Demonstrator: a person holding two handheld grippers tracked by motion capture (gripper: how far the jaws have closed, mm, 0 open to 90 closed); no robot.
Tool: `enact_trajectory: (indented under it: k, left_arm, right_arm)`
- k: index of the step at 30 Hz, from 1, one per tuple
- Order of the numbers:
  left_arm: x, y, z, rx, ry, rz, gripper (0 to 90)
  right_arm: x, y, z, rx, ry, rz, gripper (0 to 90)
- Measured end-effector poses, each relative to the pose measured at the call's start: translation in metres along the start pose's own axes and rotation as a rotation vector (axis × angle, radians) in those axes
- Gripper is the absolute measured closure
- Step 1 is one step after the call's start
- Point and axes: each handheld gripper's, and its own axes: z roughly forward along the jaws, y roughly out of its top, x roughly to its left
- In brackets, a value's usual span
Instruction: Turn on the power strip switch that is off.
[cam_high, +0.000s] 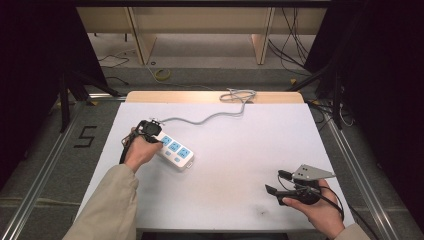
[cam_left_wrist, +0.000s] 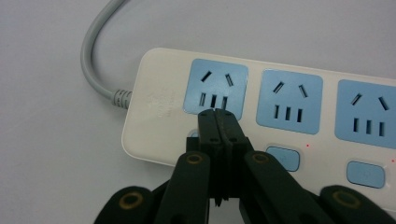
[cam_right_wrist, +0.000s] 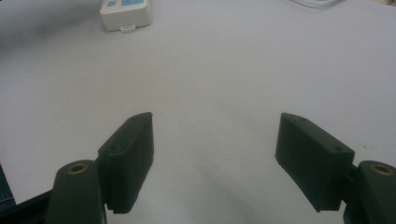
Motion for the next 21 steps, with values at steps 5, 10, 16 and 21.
enact_trajectory:
  k: [5,10,16,21]
  left_arm:
    - [-0.001,0.0011,0.0007,0.004,-0.003,0.008,89.9]
    - [-0.0044,0.0031,0.0025,0.009,-0.004,0.017,89.9]
    - [-0.0025,0.0033,0.0023,0.011,-0.017,0.003,89.9]
    - [-0.0013,0.0032,0.0012,-0.002,-0.002,0.001,89.9]
  right_arm:
    - [0.0006,0.0,0.0003,-0.001,0.003,0.0,28.3]
    - [0.0015,-0.0001,0.0002,0.0,0.005,-0.003,28.3]
    - [0.0023,-0.0002,0.0004,0.004,0.014,-0.007,28.2]
    - [0.0023,-0.0003,0.0007,0.007,0.014,-0.008,28.2]
